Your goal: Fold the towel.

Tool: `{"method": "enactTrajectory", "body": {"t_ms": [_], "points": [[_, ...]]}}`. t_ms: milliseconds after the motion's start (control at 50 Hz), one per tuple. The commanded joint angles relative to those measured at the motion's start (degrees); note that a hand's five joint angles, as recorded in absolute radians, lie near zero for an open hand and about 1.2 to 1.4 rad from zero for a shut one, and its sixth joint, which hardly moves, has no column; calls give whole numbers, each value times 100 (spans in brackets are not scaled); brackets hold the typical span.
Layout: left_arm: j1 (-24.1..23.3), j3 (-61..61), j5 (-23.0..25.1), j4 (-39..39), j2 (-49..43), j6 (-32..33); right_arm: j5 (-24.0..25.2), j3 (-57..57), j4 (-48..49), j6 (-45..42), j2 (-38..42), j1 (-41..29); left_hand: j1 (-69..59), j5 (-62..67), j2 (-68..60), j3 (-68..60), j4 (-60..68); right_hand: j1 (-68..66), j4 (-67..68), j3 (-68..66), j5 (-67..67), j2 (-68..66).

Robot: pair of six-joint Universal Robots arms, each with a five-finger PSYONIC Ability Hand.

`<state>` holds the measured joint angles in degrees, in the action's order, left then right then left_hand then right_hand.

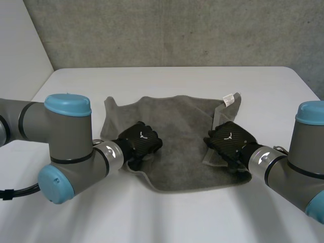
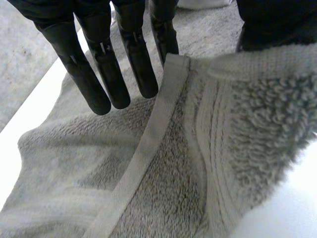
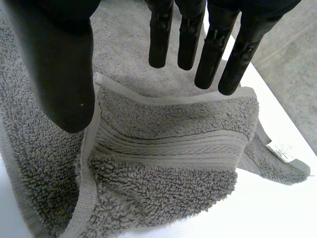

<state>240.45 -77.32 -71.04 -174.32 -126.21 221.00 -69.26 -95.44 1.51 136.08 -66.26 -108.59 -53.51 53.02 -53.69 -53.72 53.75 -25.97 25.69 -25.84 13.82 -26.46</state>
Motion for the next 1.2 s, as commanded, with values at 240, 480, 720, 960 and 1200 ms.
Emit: {"method": "enactTrajectory", "body": {"t_ms": [240,480,720,960,1200], "points": [[336,-1205,-1700,-777,878,-942,-150,43,33,-11,166,-30,-364,-587,-345,-343,339,277,-249,263,-61,326],[345,-2200,-2959,-1271,1407,-2052,-150,52,33,-29,228,-48,393,-1344,412,414,-418,277,-249,263,-61,326],[336,-2586,-2890,-1552,1951,-2008,-158,34,24,-29,228,-57,1200,-2152,1219,1221,-1225,260,-232,246,-44,309],[1127,-2789,-569,-1192,2514,-1305,-158,8,16,-29,228,-57,2092,-3043,2111,2113,-2117,277,-249,263,-61,326],[2243,-3201,1038,-603,3006,-857,-158,8,16,-47,237,-57,2832,-3783,2851,2853,-2857,277,-249,263,-61,326]]}}
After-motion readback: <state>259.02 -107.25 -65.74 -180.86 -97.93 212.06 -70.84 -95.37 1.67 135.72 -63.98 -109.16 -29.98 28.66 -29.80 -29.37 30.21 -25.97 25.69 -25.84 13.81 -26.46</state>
